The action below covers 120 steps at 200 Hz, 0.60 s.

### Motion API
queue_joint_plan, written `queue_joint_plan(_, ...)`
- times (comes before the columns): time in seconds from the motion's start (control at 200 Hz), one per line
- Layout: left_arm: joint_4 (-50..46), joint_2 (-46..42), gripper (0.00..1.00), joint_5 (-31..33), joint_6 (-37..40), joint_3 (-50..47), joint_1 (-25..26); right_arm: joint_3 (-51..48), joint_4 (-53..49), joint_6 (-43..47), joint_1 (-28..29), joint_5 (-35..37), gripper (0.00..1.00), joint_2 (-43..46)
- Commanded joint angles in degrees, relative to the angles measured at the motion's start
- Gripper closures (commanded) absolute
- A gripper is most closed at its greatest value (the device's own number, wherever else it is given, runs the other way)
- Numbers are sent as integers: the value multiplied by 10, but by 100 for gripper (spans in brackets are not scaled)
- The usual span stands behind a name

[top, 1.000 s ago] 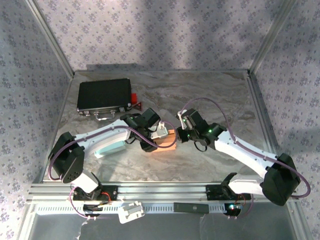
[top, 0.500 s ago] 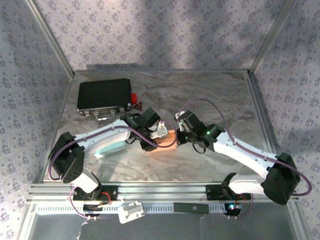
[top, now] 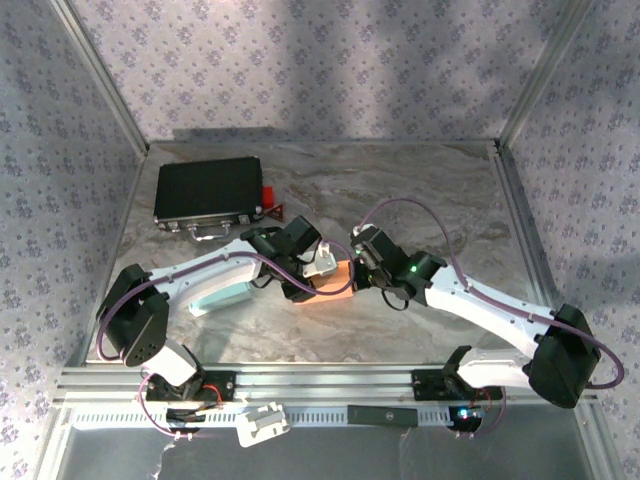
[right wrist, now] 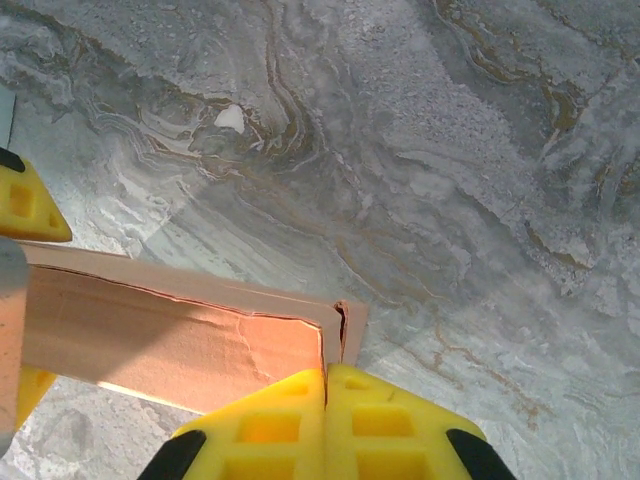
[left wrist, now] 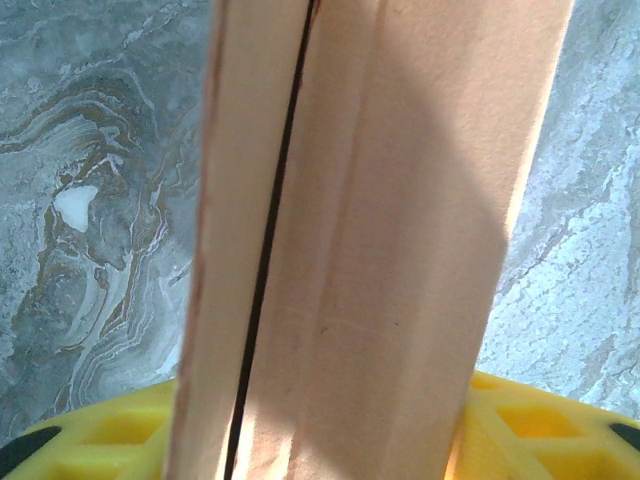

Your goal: Fold the paper box

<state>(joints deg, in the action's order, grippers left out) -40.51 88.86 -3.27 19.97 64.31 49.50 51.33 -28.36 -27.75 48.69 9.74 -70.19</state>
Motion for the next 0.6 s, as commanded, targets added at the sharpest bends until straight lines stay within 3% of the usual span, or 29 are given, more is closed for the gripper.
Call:
queue_joint_plan(0.0, 4, -13, 47, -9, -8, 9, -5, 26, -24, -43, 8, 17, 98, -1)
queue_joint_plan(0.595, 1, -17, 52, -7, -5, 13, -5, -4, 2, -68, 24, 40, 97, -7)
